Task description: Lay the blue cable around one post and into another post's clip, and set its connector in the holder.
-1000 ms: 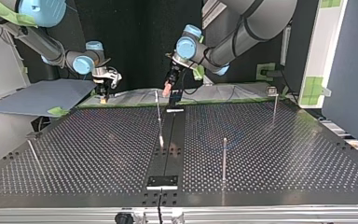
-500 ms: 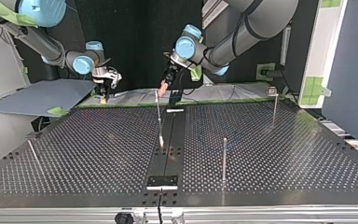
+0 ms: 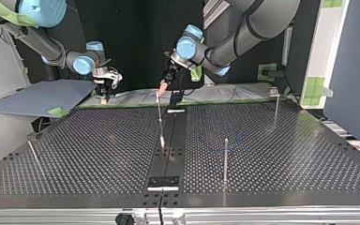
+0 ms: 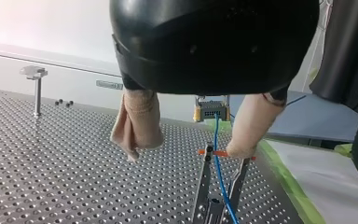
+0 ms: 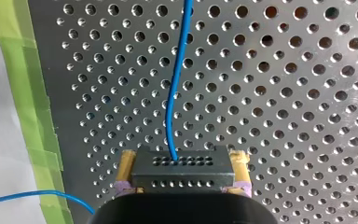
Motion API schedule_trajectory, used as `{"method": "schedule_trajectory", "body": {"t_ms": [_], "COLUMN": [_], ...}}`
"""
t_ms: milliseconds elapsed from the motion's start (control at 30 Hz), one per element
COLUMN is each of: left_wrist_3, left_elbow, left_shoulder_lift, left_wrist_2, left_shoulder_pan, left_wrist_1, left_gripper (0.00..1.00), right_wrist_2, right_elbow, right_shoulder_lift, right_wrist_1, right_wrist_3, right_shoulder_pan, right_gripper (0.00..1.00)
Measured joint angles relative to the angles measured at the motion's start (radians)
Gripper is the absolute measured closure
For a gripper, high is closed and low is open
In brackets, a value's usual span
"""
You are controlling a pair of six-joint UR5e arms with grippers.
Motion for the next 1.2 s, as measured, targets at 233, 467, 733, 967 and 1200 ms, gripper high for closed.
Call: {"method": "schedule_trajectory", "body": {"t_ms": [233,467,733,967,1200], "left_wrist_3": [-0.005,-0.011,-0.013,-0.015,-0.007], "left_elbow": [0.0,0.0,0.0,0.0,0.0], "left_shoulder_lift": [0.0,0.0,0.0,0.0,0.0], "left_wrist_2": [0.001,0.0,0.0,-0.001,-0.009], "left_shoulder_pan": [0.0,0.0,0.0,0.0,0.0], "left_wrist_1": [0.002,0.003,0.003,0.003,-0.01], "left_gripper": [0.0,0.0,0.0,0.0,0.0], "right_wrist_2": [0.0,0.0,0.0,0.0,0.0], "right_elbow": [0.0,0.0,0.0,0.0,0.0], "right_shoulder_lift": [0.0,0.0,0.0,0.0,0.0], "right_wrist_1": [-0.001,0.001,0.003,0.004,0.004], "right_wrist_3": [0.0,0.0,0.0,0.0,0.0], "right_shoulder_pan": [0.0,0.0,0.0,-0.002,-0.003], "right_gripper": [0.99,0.99,0.99,0.99,0.99]}}
